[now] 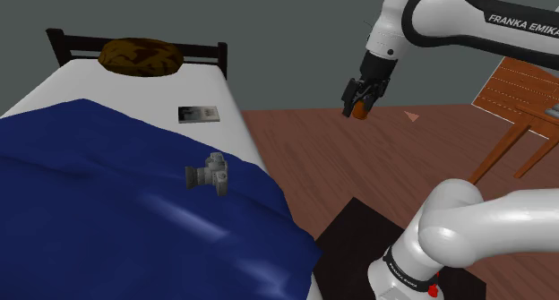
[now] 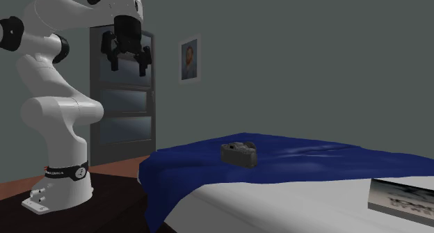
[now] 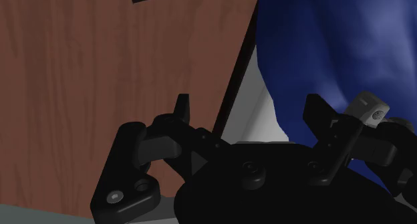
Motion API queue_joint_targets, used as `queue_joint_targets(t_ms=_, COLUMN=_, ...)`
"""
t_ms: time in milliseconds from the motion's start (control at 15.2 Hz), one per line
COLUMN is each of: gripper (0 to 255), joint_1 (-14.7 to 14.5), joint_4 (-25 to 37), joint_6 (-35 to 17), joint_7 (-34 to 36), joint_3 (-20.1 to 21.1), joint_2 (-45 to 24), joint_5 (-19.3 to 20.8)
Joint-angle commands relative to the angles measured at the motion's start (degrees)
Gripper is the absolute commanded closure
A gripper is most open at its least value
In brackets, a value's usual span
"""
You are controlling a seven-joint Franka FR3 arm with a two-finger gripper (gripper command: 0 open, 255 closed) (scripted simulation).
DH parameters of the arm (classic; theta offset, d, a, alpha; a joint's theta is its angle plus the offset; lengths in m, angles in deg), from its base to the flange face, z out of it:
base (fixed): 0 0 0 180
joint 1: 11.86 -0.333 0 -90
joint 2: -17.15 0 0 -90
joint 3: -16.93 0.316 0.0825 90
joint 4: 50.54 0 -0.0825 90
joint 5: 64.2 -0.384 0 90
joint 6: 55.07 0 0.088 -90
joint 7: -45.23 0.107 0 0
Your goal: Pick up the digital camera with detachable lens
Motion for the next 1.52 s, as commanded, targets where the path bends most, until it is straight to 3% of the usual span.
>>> queue_joint_targets(t_ms=0, gripper=0, joint_1=0.0, joint_4=0.0, joint_6=0.0, joint_7=0.0, joint_3=0.0, joint_2=0.0, joint_5=0.0)
queue_joint_targets(t_ms=726, gripper=0, joint_1=-2.1, joint_4=2.9, joint_6=-13.4, joint_7=11.7, joint_3=7.3, joint_2=-18.3, joint_5=-4.8)
queue_joint_targets(t_ms=1452, gripper=0, joint_1=-3.5, joint_4=15.1, joint_6=-22.1, joint_7=22.5, joint_3=12.7, joint_2=-41.1, joint_5=-5.1)
